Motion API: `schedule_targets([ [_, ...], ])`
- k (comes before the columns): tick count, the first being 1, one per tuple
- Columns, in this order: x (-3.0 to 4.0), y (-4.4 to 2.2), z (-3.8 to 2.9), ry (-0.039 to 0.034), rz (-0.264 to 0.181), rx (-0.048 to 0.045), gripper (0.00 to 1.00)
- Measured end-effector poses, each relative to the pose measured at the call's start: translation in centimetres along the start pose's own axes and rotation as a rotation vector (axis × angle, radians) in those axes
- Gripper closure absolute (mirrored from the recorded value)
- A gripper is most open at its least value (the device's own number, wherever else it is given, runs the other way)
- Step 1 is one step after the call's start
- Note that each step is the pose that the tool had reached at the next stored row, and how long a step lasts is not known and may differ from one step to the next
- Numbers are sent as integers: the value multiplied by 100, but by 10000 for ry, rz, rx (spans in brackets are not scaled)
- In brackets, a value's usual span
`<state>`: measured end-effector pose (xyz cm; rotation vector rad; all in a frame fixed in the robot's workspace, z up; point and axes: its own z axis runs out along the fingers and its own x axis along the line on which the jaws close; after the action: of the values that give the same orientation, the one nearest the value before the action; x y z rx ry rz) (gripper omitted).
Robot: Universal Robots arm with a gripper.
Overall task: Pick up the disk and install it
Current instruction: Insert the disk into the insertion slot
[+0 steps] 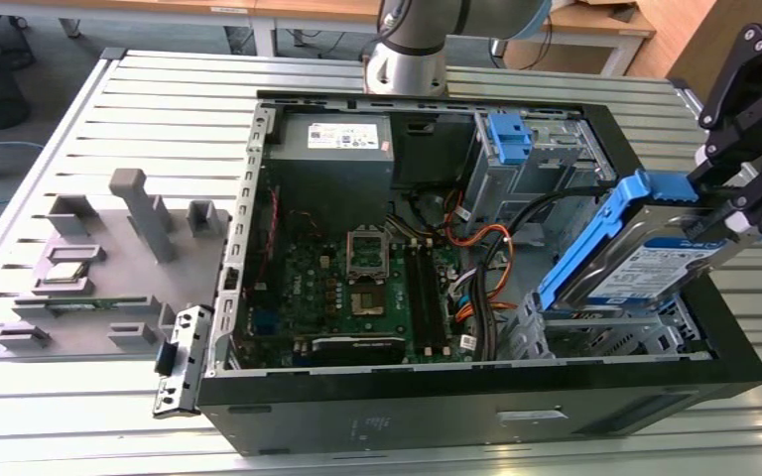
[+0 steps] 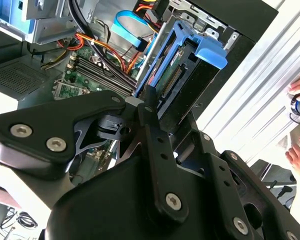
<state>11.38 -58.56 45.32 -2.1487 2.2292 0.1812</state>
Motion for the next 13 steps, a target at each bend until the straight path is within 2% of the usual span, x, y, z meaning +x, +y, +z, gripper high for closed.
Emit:
schedule_targets([
  [5, 2, -1, 12, -1, 0, 0, 65],
  [9, 2, -1, 12, -111, -6, -4, 65],
  [13, 1, -1, 14, -134, -7, -5, 65],
])
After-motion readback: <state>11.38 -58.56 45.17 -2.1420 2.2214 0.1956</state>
